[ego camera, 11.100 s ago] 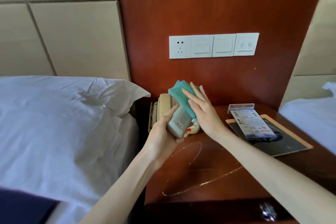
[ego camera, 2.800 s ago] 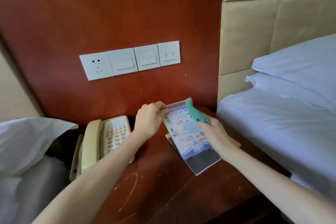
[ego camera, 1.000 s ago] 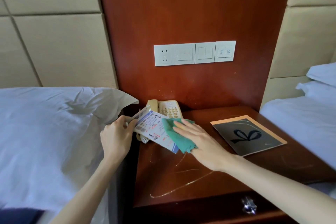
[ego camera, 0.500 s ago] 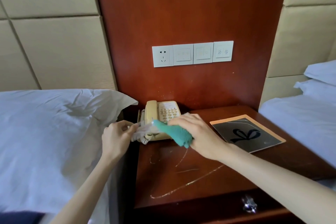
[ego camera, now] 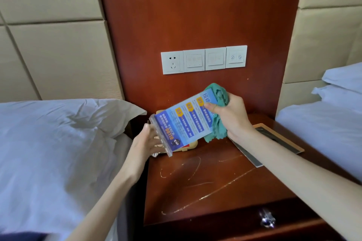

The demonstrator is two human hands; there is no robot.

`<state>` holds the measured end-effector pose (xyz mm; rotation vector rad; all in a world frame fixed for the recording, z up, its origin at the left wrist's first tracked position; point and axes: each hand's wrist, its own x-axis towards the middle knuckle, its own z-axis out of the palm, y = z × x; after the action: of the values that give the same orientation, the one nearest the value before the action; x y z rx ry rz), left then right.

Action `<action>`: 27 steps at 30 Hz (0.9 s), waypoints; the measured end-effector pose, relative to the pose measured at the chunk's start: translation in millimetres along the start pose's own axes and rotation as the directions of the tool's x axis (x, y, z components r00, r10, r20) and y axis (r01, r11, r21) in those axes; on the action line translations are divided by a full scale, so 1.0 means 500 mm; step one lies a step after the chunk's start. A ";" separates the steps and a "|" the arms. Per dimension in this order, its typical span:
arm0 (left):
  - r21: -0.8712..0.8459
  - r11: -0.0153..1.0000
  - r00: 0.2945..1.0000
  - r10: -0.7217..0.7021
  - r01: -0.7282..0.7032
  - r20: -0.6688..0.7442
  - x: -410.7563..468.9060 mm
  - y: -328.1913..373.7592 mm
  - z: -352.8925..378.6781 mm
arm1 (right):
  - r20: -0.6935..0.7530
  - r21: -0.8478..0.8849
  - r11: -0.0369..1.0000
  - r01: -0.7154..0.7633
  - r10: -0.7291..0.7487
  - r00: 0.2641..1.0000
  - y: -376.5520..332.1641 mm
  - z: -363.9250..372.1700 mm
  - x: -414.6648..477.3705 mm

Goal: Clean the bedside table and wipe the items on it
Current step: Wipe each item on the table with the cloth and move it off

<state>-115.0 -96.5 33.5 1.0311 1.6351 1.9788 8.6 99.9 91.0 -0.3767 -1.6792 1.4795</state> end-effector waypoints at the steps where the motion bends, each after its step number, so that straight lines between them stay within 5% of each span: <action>1: 0.022 0.999 0.999 0.025 -0.026 0.030 -0.006 0.001 0.003 | -0.019 0.013 1.000 -0.027 0.027 0.999 0.003 -0.001 0.000; 5: 0.068 0.997 0.999 0.033 -0.034 0.005 -0.019 0.006 0.015 | -0.134 0.006 0.998 -0.065 0.065 0.989 0.013 0.003 -0.006; 8: 0.046 0.999 0.999 0.028 -0.027 -0.031 -0.021 0.019 0.031 | -0.179 -0.121 0.992 0.046 -0.067 0.982 0.020 0.009 -0.016; 12: 0.047 0.999 0.998 0.027 -0.024 -0.052 -0.021 0.035 0.037 | 0.055 -0.364 0.882 0.299 -0.300 0.952 0.020 0.021 -0.027; 15: 0.028 1.000 0.998 -0.007 0.008 -0.067 -0.017 0.044 0.034 | 0.344 -0.632 0.588 0.505 -0.370 0.863 0.032 0.030 -0.040; 20: 0.033 0.999 0.995 -0.032 0.036 -0.092 -0.023 0.041 0.028 | 0.690 -0.527 0.484 0.698 -0.236 0.685 0.045 0.061 -0.070; 24: 0.034 0.998 0.994 -0.049 0.053 -0.097 -0.026 0.042 0.027 | 0.768 -0.516 0.391 0.762 -0.183 0.613 0.039 0.056 -0.056; 27: 0.058 0.997 0.990 -0.049 0.057 -0.132 -0.023 0.042 0.027 | 0.708 -0.590 0.403 0.699 -0.158 0.688 0.033 0.043 -0.037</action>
<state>-94.2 -100.5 51.0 0.8867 1.7832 2.0098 -1.1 76.8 70.0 0.0907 -2.6673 0.2083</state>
